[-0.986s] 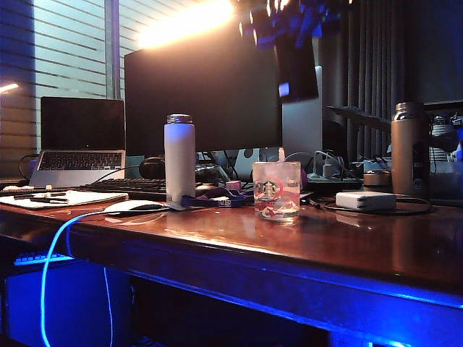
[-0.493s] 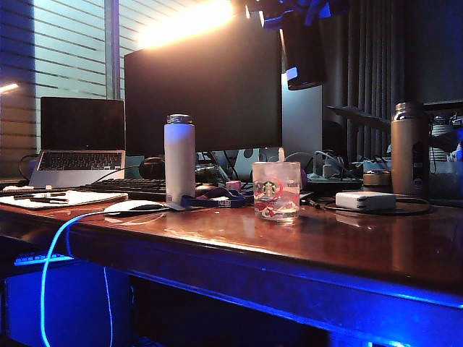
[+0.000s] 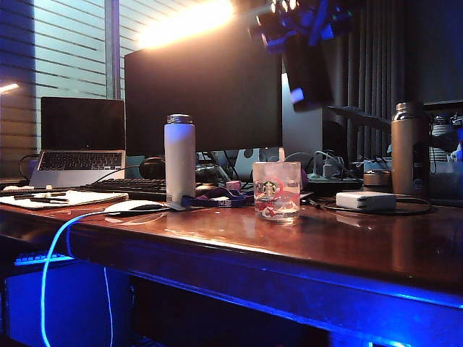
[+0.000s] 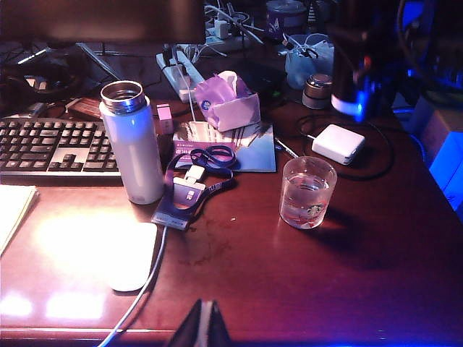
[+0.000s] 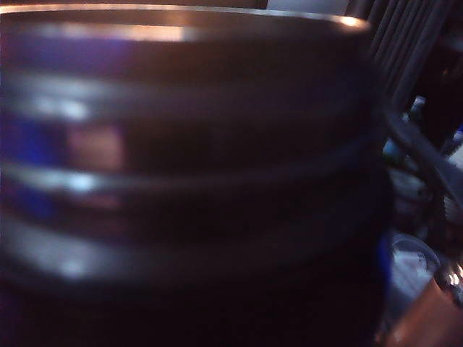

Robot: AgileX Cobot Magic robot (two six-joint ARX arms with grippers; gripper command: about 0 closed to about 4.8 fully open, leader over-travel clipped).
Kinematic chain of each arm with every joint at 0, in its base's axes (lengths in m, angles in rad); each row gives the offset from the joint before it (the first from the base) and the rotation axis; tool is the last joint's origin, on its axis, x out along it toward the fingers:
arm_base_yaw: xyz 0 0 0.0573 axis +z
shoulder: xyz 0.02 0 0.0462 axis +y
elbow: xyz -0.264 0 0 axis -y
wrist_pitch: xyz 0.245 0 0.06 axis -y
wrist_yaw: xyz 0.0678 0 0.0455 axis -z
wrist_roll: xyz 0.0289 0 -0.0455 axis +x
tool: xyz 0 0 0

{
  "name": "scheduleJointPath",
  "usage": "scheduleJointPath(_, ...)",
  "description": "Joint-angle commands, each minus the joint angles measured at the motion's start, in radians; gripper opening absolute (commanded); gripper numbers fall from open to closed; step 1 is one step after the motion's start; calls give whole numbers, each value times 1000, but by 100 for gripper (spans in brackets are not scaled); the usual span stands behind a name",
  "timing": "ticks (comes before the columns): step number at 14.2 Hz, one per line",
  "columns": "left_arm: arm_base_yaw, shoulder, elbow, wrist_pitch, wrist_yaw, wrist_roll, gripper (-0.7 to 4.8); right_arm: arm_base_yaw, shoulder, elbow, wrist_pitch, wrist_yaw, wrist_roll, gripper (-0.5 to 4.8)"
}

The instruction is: Pick up the black thermos, pour a little water from inside into the glass cup, then place the black thermos back on the table.

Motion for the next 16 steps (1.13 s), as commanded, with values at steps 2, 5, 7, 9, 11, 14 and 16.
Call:
scheduleJointPath(2,0,-2,3,13,4,0,-2,-12,-84,-89,71,2,1,49)
scheduleJointPath(5,0,-2,3,12,4,0,-2,-43,-137,-282,220,-11,10,49)
scheduleJointPath(7,0,-2,3,12,4,0,-2,-61,-132,-349,251,-78,67,49)
scheduleJointPath(9,0,-2,3,13,4,0,-2,-70,-119,-404,350,-85,84,49)
scheduleJointPath(11,0,-2,3,13,4,0,-2,-75,-93,-419,364,-112,84,49)
scheduleJointPath(14,0,-2,3,13,4,0,-2,-78,-36,-420,370,-120,84,49)
scheduleJointPath(16,0,-2,3,13,4,0,-2,-93,-34,-449,377,-92,82,49)
